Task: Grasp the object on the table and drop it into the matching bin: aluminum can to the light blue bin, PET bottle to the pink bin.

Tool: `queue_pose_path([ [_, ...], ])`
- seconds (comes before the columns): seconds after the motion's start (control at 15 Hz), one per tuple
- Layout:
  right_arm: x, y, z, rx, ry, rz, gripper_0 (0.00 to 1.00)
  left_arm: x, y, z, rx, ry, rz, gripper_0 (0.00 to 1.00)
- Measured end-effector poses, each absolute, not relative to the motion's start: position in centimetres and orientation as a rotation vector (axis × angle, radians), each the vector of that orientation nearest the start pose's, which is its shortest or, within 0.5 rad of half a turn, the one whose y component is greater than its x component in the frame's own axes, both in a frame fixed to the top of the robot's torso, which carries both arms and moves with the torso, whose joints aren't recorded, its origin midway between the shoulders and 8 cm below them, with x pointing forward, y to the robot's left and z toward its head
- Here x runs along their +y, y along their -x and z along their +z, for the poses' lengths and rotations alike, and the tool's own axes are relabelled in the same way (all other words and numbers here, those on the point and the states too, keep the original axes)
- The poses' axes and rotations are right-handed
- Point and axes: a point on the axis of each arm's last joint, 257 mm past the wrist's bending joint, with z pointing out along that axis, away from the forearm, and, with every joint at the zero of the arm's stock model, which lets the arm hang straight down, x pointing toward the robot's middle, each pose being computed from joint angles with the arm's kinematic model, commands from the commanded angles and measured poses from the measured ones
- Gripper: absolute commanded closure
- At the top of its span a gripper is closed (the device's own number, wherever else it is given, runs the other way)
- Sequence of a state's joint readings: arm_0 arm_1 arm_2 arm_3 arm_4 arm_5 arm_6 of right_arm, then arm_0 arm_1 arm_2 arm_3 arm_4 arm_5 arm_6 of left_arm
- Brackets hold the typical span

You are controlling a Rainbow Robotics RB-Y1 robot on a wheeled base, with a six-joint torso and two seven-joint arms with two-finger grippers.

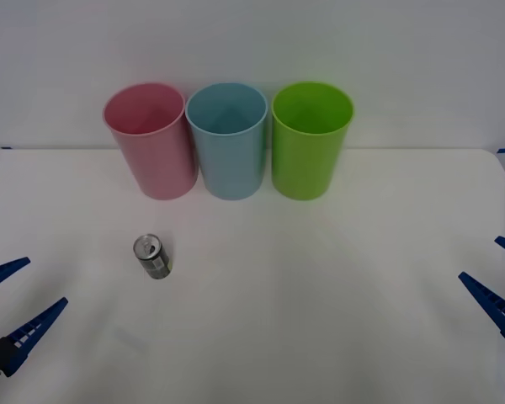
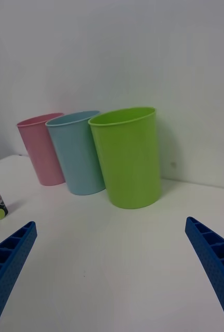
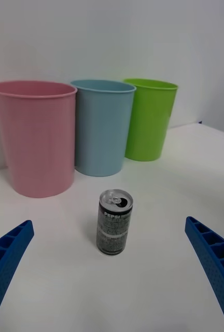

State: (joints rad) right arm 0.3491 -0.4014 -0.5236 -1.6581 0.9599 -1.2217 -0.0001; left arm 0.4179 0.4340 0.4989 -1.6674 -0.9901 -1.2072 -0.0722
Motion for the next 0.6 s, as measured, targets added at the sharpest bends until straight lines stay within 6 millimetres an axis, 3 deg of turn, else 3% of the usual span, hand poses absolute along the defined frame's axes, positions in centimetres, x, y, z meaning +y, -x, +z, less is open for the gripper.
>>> queue_pose_path([
  [0.6,-33.0,-34.2,-16.9,1.441,0.465,0.567,0.0,33.8,-32.0,-24.0,1.635,-0.554,-0.409,0.0],
])
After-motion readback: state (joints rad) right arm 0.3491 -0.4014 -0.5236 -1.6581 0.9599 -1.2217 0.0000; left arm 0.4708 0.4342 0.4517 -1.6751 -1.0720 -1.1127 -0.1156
